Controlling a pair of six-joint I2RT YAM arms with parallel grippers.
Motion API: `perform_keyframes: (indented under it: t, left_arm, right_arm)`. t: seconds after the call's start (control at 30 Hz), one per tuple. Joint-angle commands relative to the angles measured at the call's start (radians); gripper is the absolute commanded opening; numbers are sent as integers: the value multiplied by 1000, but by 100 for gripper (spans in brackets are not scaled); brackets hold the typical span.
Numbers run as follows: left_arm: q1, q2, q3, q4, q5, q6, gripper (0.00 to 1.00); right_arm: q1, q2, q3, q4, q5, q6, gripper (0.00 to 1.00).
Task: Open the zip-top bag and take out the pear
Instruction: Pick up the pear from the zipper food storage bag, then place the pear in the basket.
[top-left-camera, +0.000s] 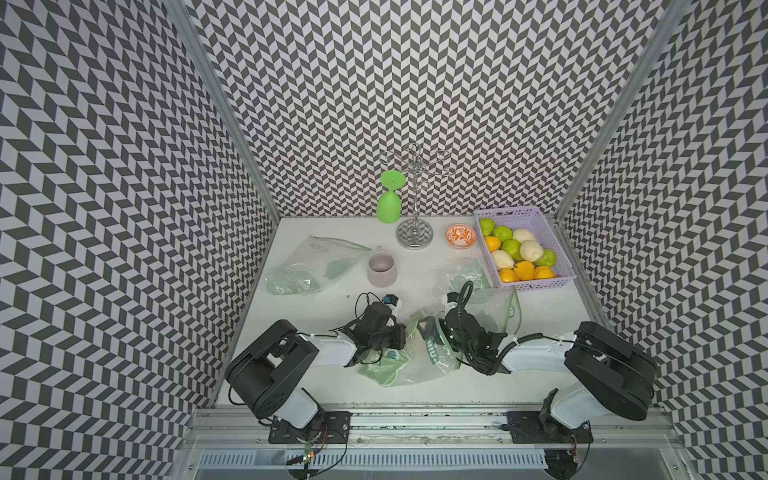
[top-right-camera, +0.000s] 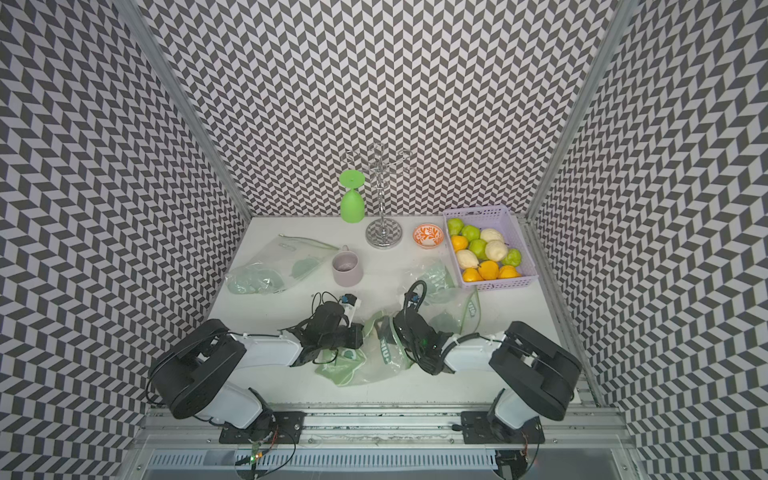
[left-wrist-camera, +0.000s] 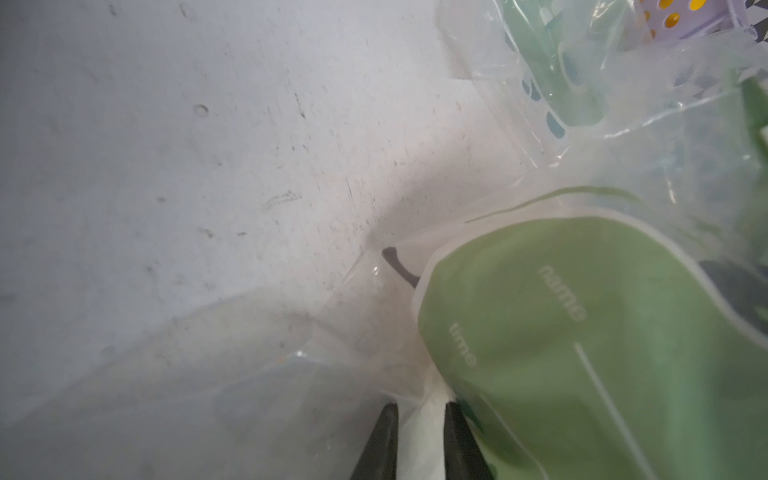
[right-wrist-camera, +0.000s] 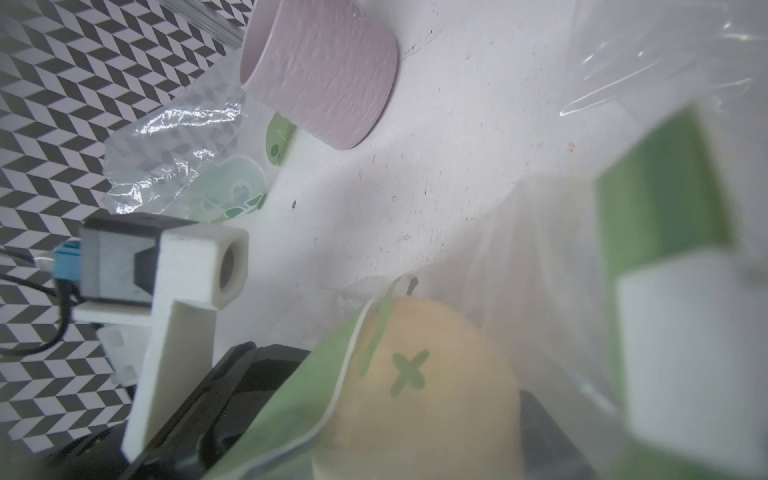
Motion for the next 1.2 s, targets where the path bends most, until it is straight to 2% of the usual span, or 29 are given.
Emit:
perform_keyframes:
  t: [0.0,0.1,0.23,0.47,0.57,0.7,0.83,0.9,0.97,1.03,1.07,1.1,1.17]
  left_arm:
    - [11,14,6,-51,17,16,23]
    - [44,-6,4,-63,18,19,23]
    - [111,-60,-9,-65,5,14,24]
    - [239,-64,69,-119,-17,51,24]
    - [283,-55,120,-148,-32,73,24]
    - [303,-64,174,-162,-18,91,24]
    - [300,-109,208,-140,42,69,41]
    - [292,-148,221,-120,69,51,56]
    - [275,-195,249,-114,81,42,68]
    - [259,-241,282,-113,100,39,74]
    - [251,-264,300,-112,111,37,81]
    - [243,-286,314,-113,119,38,91]
    - [230,-339,342,-124,131,47,98]
  right_arm:
    - [-3,0,3,71,-51,-21,49]
    - [-5,-50,-16,43,-73,-37,41]
    - [-18,-178,-41,-53,-108,-58,41]
    - [-70,-410,-2,-401,-210,-160,43]
    - [-121,-510,2,-523,-186,-184,41]
    - [-239,-671,-52,-542,-164,-172,40]
    - [-424,-755,-13,-585,-174,-196,36]
    - [-500,-737,42,-605,-171,-201,36]
    - [-613,-680,97,-598,-153,-270,36]
    - [-714,-608,142,-560,-161,-295,36]
    - [-771,-560,163,-521,-174,-301,36]
    - [-812,-514,184,-484,-185,-304,36]
    - [-894,-385,252,-419,-197,-300,36]
